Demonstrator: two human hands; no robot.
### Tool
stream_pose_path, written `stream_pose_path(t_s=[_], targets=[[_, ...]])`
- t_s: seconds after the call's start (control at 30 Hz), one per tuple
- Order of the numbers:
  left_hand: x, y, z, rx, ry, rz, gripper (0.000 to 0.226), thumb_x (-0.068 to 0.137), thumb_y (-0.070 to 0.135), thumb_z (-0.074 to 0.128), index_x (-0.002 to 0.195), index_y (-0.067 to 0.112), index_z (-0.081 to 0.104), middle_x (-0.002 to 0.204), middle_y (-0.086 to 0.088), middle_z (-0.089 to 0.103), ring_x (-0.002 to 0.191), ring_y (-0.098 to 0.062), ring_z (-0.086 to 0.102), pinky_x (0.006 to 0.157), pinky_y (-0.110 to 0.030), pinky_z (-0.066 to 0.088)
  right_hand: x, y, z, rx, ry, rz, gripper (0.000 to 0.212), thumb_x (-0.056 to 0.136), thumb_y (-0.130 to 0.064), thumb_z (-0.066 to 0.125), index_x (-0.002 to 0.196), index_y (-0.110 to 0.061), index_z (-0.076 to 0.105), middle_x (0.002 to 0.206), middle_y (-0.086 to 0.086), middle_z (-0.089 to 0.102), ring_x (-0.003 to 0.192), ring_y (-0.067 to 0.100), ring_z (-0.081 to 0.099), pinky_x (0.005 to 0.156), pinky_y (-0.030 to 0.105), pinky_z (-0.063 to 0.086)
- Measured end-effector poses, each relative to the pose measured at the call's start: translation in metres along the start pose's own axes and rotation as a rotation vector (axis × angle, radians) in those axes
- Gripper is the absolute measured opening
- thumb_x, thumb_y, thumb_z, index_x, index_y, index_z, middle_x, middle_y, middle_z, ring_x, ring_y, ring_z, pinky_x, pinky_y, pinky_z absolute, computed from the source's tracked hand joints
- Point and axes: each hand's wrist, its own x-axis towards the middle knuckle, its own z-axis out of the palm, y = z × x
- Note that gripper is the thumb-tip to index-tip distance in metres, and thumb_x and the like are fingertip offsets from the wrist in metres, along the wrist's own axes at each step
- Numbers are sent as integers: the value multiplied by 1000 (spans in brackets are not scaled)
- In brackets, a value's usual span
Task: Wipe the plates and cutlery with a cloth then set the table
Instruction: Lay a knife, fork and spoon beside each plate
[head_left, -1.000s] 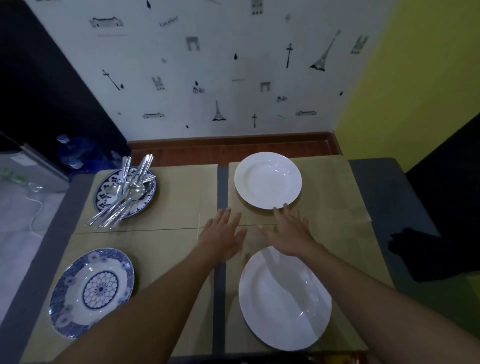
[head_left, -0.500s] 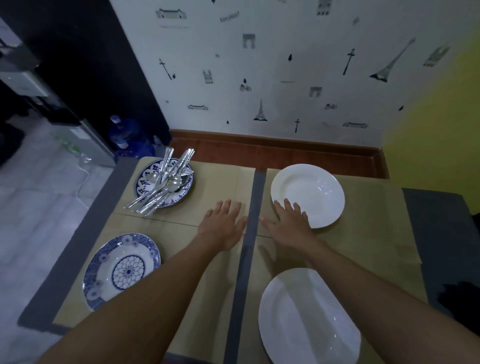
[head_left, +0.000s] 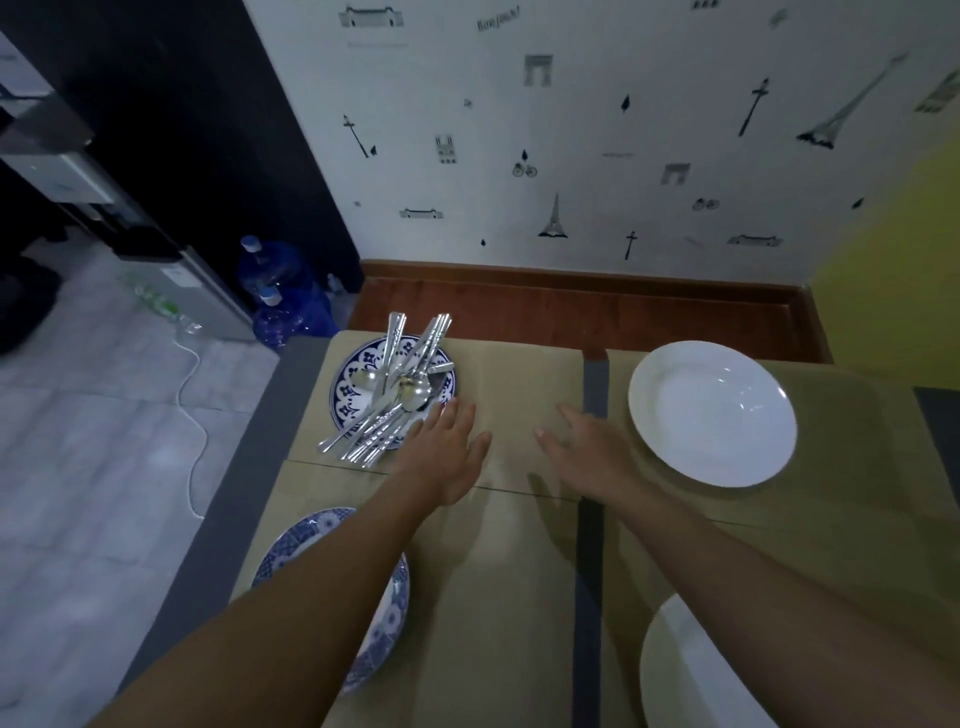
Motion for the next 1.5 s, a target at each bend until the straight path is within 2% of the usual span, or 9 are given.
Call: stream_pose_path(t_s=[0.17, 0.33, 0.5, 0.73, 0.9, 1.07, 1.3, 1.4, 1.5], targets=[[9, -63, -5, -36, 68, -7, 66, 104, 54, 18, 160, 19, 14, 167, -6, 13, 155, -24, 9, 124, -48, 14, 32, -40, 24, 2, 73, 1, 55, 101, -54, 51, 147, -24, 52, 136, 2, 64, 126, 25, 56, 107, 46, 47], [16, -126, -13, -6, 56, -60, 68, 103, 55, 14, 158, 15, 20, 166, -9, 18, 154, -26, 14, 123, -48, 19, 66, -81, 42, 69, 108, 20, 42, 96, -49, 60, 127, -23, 69, 112, -1, 74, 105, 22, 66, 94, 39, 55], [20, -170, -13, -4, 24, -99, 66, 103, 52, 12, 156, 13, 23, 166, -11, 18, 154, -27, 11, 122, -50, 20, 96, -114, 61, 134, 110, 9, 23, 96, -41, 65, 104, -22, 75, 93, -4, 71, 91, 19, 68, 74, 28, 47], [17, -198, -4, 29, -43, -46, 69, 104, 54, 8, 159, 13, 7, 168, -5, -1, 155, -20, -2, 126, -43, 10, 136, -149, 80, 130, 140, 52, 27, 94, -45, 66, 94, -20, 74, 90, -2, 71, 85, 21, 68, 81, 35, 58], [13, -206, 0, 48, -27, -2, 68, 102, 55, 4, 159, 18, 1, 167, 1, -6, 154, -15, -7, 123, -35, 2, 150, -161, 86, 115, 169, 123, 26, 90, -43, 71, 85, -18, 73, 80, -1, 71, 75, 20, 67, 73, 33, 57], [13, -209, 3, 42, -23, 2, 79, 93, 62, -6, 159, 19, 1, 167, 3, -8, 154, -14, -9, 125, -35, 1, 157, -162, 91, 145, 154, 174, 18, 95, -33, 70, 86, -20, 78, 76, 0, 71, 65, 17, 62, 61, 25, 45], [13, -207, 5, 29, -19, -15, 87, 86, 67, -12, 159, 21, 0, 167, 4, -8, 154, -16, -9, 126, -38, 3, 157, -154, 87, 406, 185, 234, 13, 92, -23, 71, 86, -14, 79, 85, 5, 76, 79, 22, 69, 70, 31, 52], [13, -204, 1, 29, 0, -32, 85, 89, 65, -9, 159, 21, 9, 168, 2, 0, 154, -18, -3, 124, -38, 5, 151, -146, 84, 450, 190, 224, 20, 94, -21, 68, 81, -9, 77, 75, 7, 73, 70, 21, 62, 65, 29, 44], [16, -198, -8, 82, 114, -30, 69, 102, 54, 6, 151, 20, 41, 163, -1, 30, 152, -22, 20, 121, -42, 20, 141, -138, 79, 486, 189, 218, 21, 96, -23, 67, 80, -11, 76, 74, 6, 71, 69, 18, 61, 64, 27, 44]])
